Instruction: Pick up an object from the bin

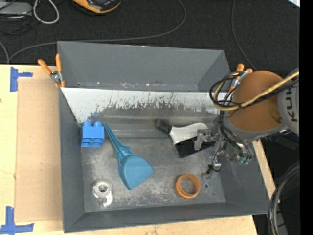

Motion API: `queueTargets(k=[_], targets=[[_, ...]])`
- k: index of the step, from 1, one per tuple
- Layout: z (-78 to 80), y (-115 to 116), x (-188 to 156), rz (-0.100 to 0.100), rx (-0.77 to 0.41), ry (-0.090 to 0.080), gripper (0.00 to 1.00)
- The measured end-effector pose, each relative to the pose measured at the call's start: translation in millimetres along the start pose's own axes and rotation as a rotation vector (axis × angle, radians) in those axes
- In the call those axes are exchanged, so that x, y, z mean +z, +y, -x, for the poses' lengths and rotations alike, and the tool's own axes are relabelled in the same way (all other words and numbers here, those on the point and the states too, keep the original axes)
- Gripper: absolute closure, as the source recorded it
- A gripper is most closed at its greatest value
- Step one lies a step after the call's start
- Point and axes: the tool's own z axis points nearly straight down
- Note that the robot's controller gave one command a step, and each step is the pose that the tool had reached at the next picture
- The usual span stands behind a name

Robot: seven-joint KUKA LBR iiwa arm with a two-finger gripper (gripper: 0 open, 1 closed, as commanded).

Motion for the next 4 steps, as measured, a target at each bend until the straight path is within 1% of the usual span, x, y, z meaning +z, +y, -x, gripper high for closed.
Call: queueTargets(k=[1, 2, 3, 4], targets=[[0.0, 0.0, 0.0, 0.0, 0.0, 0.0, 0.0], [-22.2, -32.1, 22.1, 0.0, 0.012, 0.005, 0.0], [5.8, 11.1, 53.0, 0.003, 0.022, -0.002, 0.0], [-31.2, 8.9, 82.7, 0.0, 0.036, 0.002, 0.0]])
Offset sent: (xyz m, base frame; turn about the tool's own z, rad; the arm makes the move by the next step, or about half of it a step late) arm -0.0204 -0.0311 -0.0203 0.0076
